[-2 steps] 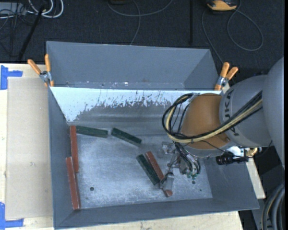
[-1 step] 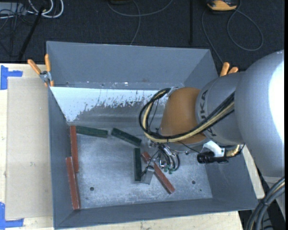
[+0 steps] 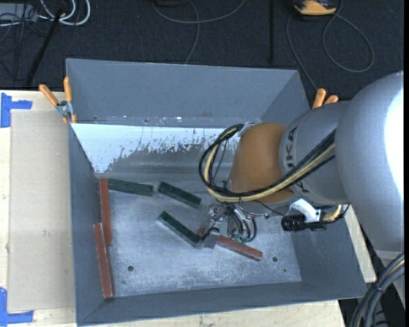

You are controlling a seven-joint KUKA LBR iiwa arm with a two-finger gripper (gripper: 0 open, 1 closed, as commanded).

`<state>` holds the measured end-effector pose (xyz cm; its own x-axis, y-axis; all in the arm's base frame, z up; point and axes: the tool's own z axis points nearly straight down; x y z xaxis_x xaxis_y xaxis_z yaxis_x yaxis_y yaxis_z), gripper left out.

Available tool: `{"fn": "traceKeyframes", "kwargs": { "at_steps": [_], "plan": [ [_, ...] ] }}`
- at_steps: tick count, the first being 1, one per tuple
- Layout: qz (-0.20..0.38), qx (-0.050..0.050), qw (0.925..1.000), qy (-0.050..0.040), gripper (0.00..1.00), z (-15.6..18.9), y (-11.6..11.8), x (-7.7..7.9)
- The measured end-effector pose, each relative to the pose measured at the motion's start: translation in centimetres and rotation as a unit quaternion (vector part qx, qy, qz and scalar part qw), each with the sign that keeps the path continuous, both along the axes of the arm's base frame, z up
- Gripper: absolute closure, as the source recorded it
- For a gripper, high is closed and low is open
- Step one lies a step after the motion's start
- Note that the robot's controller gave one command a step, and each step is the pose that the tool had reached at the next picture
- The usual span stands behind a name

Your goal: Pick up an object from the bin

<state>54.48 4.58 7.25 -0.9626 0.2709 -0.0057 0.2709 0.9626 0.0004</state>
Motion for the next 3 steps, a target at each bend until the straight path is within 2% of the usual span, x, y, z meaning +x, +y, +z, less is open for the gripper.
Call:
{"fn": "traceKeyframes", "kwargs": {
  "at_steps": [1,2,3],
  "plan": [
    [-0.021,0.002,0.9998,-0.0014,1.00,0.1,-1.7,-2.2],
    [-0.035,0.001,0.9994,-0.0015,1.00,11.3,-3.5,-0.3],
    [-0.034,0.000,0.9994,0.0028,0.00,10.8,-3.5,-0.5]
  ]
}}
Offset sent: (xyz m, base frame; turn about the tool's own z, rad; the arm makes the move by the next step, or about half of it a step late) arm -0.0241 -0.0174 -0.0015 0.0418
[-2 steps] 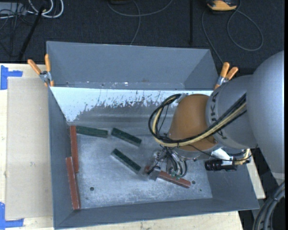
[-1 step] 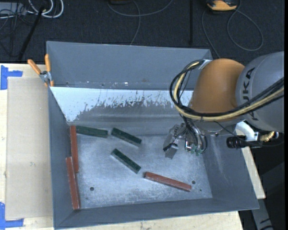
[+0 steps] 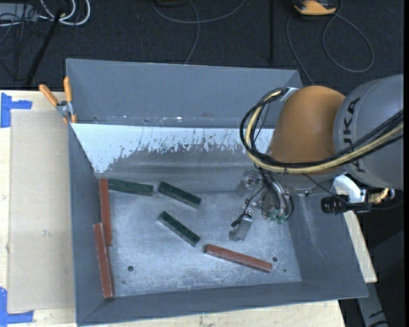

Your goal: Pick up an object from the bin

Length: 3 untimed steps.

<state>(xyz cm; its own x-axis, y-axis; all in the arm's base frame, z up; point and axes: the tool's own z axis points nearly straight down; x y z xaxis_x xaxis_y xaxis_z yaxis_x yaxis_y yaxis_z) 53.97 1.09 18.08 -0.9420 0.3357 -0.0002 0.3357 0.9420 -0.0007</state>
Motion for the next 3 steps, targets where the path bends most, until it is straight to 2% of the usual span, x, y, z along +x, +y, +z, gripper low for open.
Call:
{"fn": "traceKeyframes", "kwargs": {
  "at_steps": [1,2,3],
  "plan": [
    [0.058,0.001,0.9983,0.0046,0.00,-10.0,3.1,-1.1],
    [0.075,0.000,0.9972,0.0020,0.00,-11.2,1.1,-1.7],
    [0.075,0.000,0.9971,0.0011,1.00,-11.1,1.1,-1.7]
  ]
}}
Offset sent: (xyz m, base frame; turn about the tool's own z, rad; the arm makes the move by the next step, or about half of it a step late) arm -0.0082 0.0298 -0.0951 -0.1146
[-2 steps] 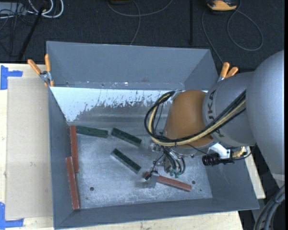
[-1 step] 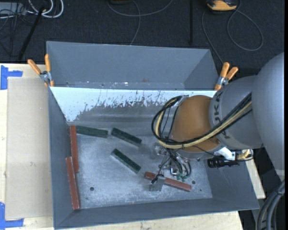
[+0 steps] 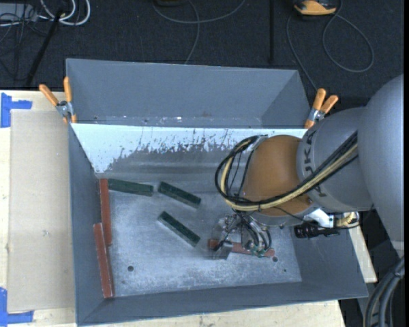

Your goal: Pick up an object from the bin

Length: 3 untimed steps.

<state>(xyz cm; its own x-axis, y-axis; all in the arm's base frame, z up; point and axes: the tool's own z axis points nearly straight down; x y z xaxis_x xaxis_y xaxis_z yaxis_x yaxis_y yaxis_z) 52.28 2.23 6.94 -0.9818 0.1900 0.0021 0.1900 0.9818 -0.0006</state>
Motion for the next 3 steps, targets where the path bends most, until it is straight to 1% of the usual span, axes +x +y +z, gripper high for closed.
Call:
{"fn": "traceKeyframes", "kwargs": {
  "at_steps": [1,2,3],
  "plan": [
    [0.012,0.000,0.9999,-0.0058,1.00,15.5,-0.6,2.3],
    [0.013,0.000,0.9999,-0.0013,0.00,15.1,-0.6,2.1],
    [0.056,0.000,0.9984,0.0039,0.00,0.5,0.9,-1.4]
  ]
}}
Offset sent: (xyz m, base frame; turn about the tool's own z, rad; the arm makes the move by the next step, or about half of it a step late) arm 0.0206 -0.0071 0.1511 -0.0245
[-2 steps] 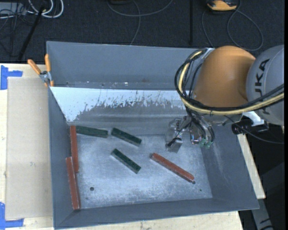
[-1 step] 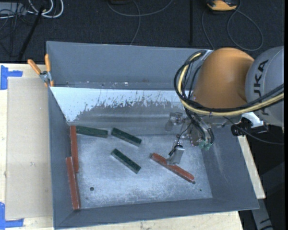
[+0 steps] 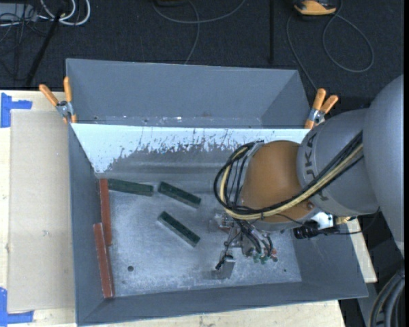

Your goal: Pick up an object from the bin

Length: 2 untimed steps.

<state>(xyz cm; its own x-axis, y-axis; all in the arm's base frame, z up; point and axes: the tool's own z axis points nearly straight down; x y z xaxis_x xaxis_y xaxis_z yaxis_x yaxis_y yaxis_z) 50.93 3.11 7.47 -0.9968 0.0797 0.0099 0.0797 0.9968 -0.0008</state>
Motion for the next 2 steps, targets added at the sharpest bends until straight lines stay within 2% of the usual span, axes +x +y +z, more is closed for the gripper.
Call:
{"fn": "traceKeyframes", "kwargs": {
  "at_steps": [1,2],
  "plan": [
    [-0.050,0.000,0.9987,-0.0057,0.00,-0.54,7.45,2.99],
    [-0.051,0.000,0.9987,-0.0054,1.00,-0.47,7.17,2.98]
  ]
}}
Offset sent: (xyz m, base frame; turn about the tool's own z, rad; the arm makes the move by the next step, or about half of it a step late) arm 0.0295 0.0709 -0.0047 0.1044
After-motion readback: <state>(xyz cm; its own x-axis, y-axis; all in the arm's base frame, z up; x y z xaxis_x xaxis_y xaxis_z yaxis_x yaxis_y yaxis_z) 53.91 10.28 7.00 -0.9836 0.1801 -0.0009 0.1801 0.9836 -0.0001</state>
